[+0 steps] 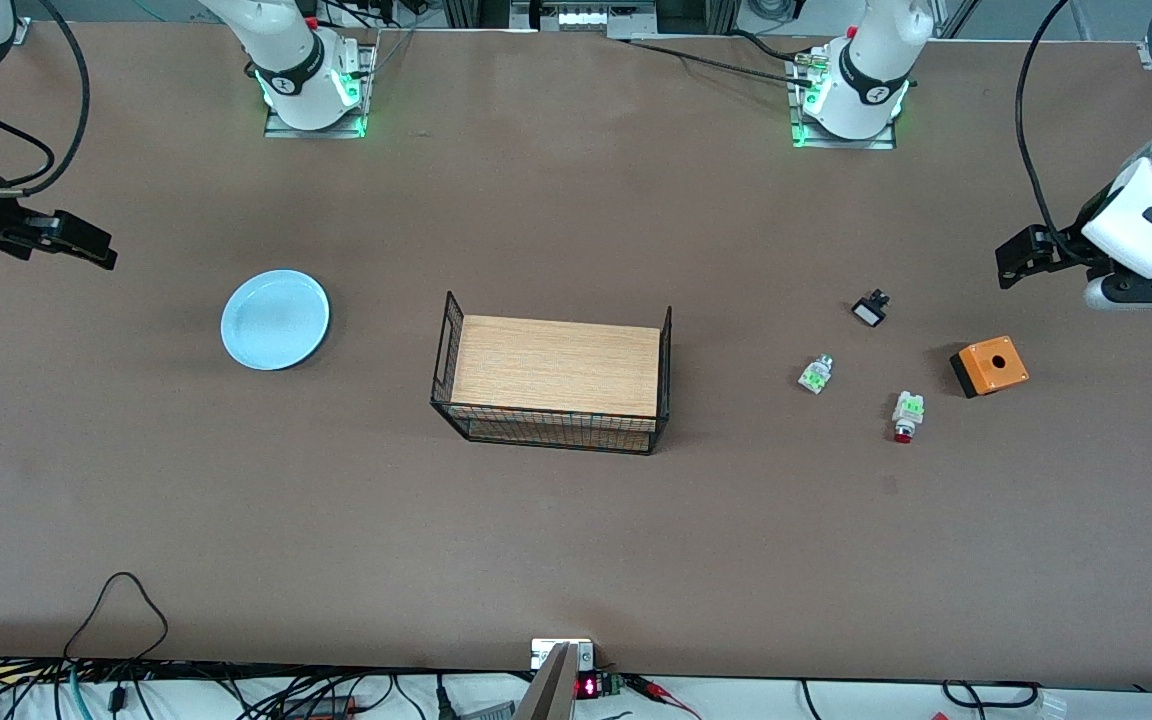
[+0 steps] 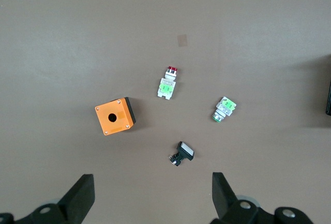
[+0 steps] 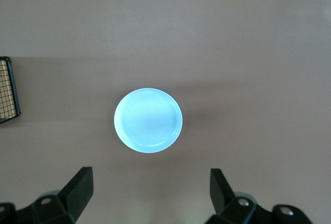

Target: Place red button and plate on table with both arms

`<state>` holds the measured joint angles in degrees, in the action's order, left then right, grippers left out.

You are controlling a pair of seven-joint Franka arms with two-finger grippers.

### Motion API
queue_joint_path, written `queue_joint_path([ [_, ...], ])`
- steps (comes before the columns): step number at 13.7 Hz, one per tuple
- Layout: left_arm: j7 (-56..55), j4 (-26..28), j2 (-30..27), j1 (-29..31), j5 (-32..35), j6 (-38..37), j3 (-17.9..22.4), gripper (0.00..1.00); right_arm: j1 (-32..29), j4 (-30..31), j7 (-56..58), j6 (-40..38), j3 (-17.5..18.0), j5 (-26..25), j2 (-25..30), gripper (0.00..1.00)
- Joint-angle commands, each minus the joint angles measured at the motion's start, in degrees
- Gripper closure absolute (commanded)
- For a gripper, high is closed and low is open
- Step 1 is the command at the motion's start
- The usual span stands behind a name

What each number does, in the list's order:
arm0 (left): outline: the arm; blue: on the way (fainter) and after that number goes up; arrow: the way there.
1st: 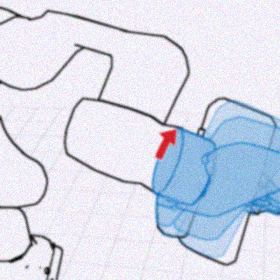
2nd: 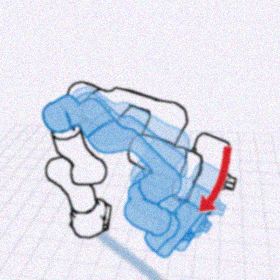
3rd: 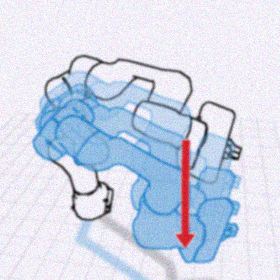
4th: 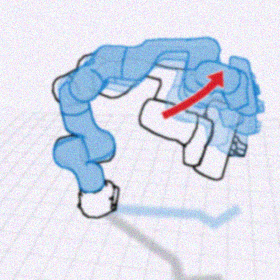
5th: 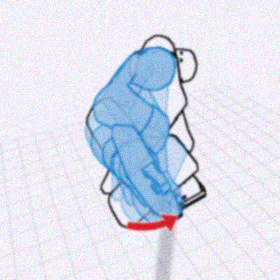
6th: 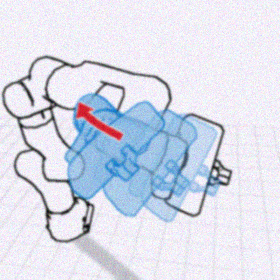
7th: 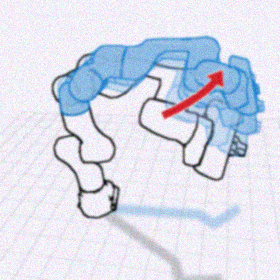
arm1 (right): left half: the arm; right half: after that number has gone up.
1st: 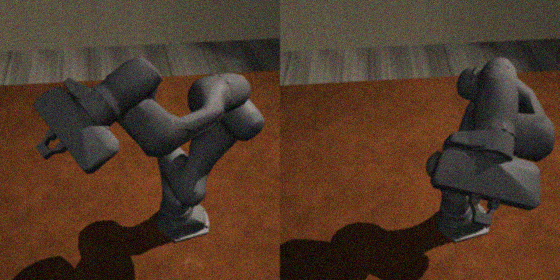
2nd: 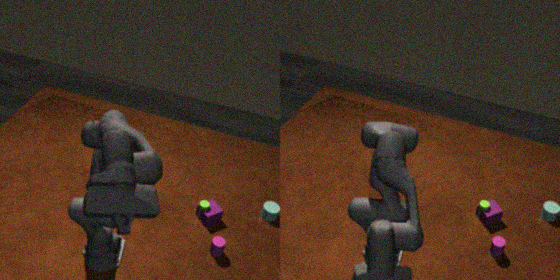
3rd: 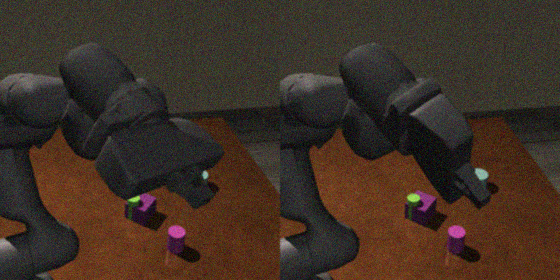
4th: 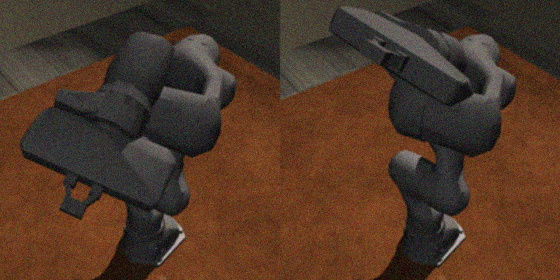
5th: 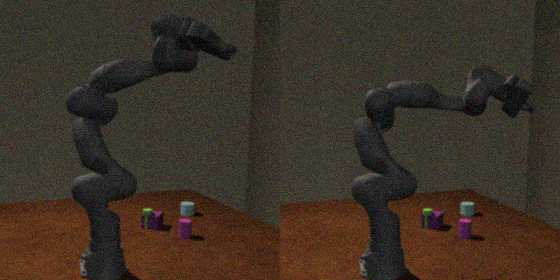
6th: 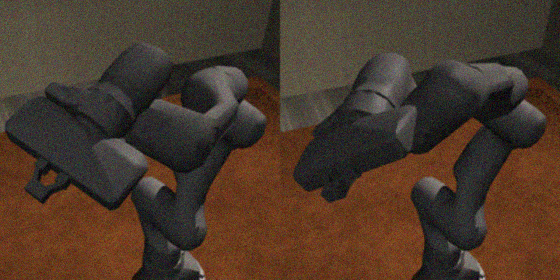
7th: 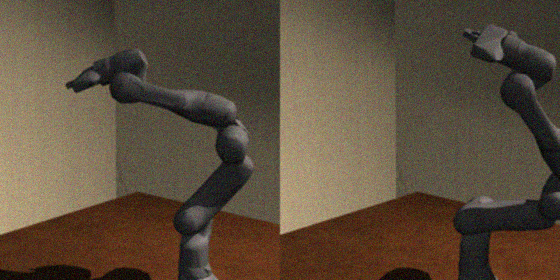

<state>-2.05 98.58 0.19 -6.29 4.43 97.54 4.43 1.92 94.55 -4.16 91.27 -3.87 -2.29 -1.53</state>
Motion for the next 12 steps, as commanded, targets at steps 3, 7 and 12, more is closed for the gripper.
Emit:
queue_joint_path([
  [3, 0.47, -0.67, -0.46, 0.13, 0.23, -1.47, -0.12, 0.0, -0.77, 4.41, 1.52, 1.54, 0.36, 0.8, 4.43, 0.0],
  [7, 0.47, -0.76, -0.46, 0.13, 0.23, -1.39, -0.03, 0.0, -0.78, 3.09, 1.79, 1.54, 0.53, 1.06, 3.38, 0.0],
  [12, 0.47, -1.81, -0.02, 0.13, 0.32, -1.47, -0.03, 0.0, -0.6, 2.3, 1.79, 1.63, 0.71, 1.24, 2.06, 0.0],
])
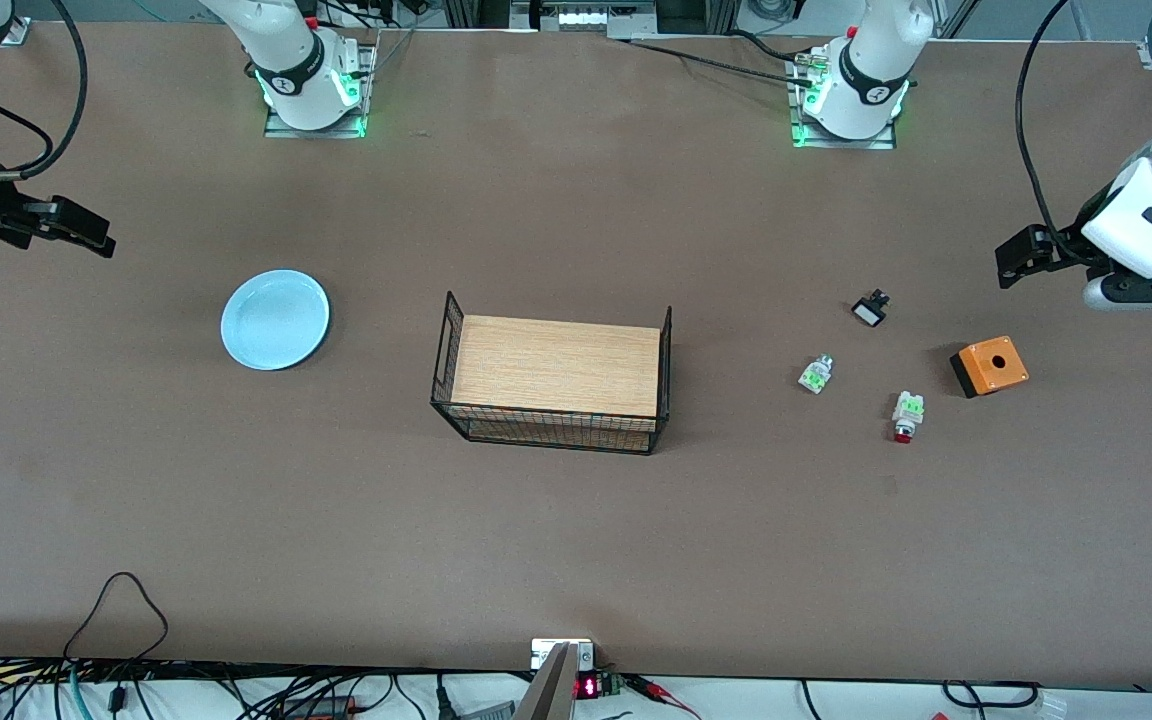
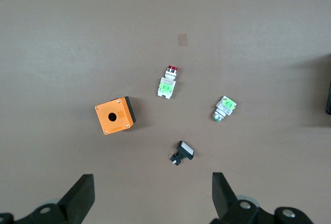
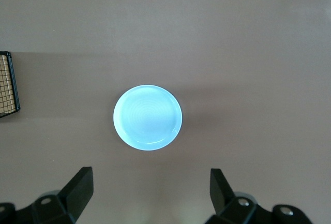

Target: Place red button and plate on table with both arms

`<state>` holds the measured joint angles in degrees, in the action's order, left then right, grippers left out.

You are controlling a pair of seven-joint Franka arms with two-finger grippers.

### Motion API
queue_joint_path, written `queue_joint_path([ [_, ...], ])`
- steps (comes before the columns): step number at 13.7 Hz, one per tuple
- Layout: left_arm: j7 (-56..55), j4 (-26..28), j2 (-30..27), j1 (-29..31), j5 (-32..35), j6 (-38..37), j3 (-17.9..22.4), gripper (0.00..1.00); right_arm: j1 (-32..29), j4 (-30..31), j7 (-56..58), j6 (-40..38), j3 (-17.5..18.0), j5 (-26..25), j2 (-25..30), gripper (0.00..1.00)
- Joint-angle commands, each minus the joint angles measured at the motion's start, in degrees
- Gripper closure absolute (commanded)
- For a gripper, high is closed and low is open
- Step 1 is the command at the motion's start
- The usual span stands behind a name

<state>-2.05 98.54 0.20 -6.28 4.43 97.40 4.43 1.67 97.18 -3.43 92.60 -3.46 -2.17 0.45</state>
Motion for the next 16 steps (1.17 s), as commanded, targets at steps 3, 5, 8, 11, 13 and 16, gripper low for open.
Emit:
queue_joint_path([
  [3, 0.47, -2.12, 0.15, 0.04, 0.32, -1.33, -0.04, 0.0, -0.44, -0.32, 1.06, 0.3, 0.3, 1.03, -0.1, 0.0],
  [5, 0.47, -2.12, 0.15, 0.04, 0.32, -1.42, -0.04, 0.0, -0.36, -0.32, 1.06, 0.3, 0.3, 1.03, -0.28, 0.0],
  [8, 0.47, -2.12, 0.15, 0.04, 0.32, -1.42, -0.04, 0.0, -0.36, -1.45, 0.97, 0.21, 0.38, 1.11, -0.27, 0.0],
  [11, 0.47, -2.12, 0.15, 0.13, 0.32, -2.03, -0.04, 0.0, -0.36, -1.64, 0.97, 0.04, 0.3, 1.11, -0.28, 0.0],
  [13, 0.47, -2.12, 0.15, 0.04, 0.32, -2.39, -0.04, 0.0, -0.36, -1.64, 0.97, 0.04, 0.3, 1.11, -0.28, 0.0],
  [16, 0.47, -2.12, 0.15, 0.04, 0.32, -2.56, -0.12, 0.0, -0.36, -1.64, 0.97, 0.04, 0.38, 1.11, -0.97, 0.0],
])
